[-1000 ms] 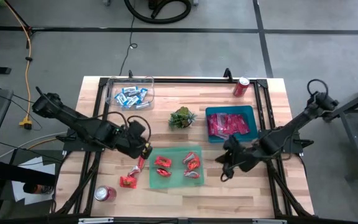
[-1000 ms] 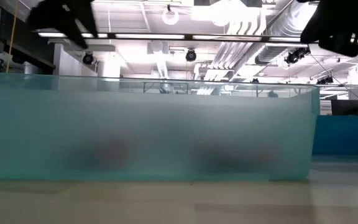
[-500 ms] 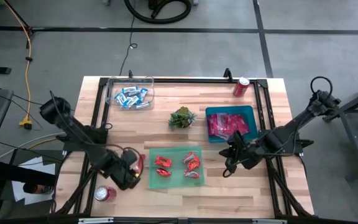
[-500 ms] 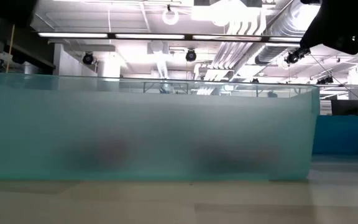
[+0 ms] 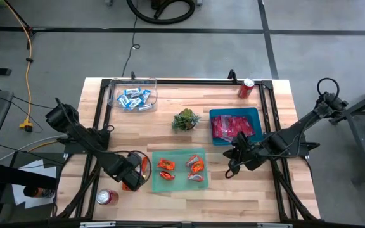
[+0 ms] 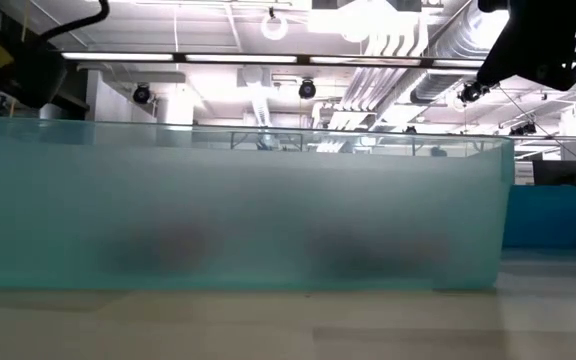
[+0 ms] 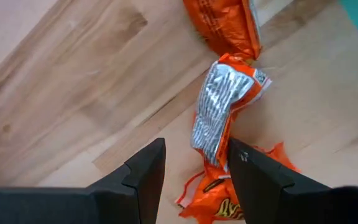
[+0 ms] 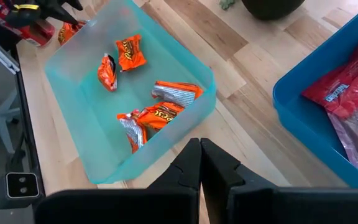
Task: Sort candy
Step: Put the orange candy into the green transparent bin
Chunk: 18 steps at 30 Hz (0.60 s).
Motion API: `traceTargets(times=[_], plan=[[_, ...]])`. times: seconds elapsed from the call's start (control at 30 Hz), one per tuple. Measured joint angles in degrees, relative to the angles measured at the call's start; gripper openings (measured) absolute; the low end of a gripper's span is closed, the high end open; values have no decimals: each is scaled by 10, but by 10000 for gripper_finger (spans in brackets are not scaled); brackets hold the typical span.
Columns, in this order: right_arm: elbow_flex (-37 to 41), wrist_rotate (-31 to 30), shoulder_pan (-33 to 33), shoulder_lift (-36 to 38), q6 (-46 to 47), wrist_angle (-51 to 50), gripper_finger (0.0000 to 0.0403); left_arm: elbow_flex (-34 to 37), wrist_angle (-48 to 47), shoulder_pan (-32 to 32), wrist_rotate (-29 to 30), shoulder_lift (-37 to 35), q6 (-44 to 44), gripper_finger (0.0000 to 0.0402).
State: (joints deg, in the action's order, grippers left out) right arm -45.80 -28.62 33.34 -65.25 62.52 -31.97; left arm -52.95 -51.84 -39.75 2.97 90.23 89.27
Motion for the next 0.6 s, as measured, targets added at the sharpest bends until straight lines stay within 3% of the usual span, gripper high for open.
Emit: traceTargets(times=[0.3, 0.6], plan=[[0, 1, 0, 0, 0, 0, 0, 7, 60, 4, -5, 0, -24, 129], [0, 1, 0, 0, 1, 0, 0, 7, 30, 4, -5, 0, -19, 106]])
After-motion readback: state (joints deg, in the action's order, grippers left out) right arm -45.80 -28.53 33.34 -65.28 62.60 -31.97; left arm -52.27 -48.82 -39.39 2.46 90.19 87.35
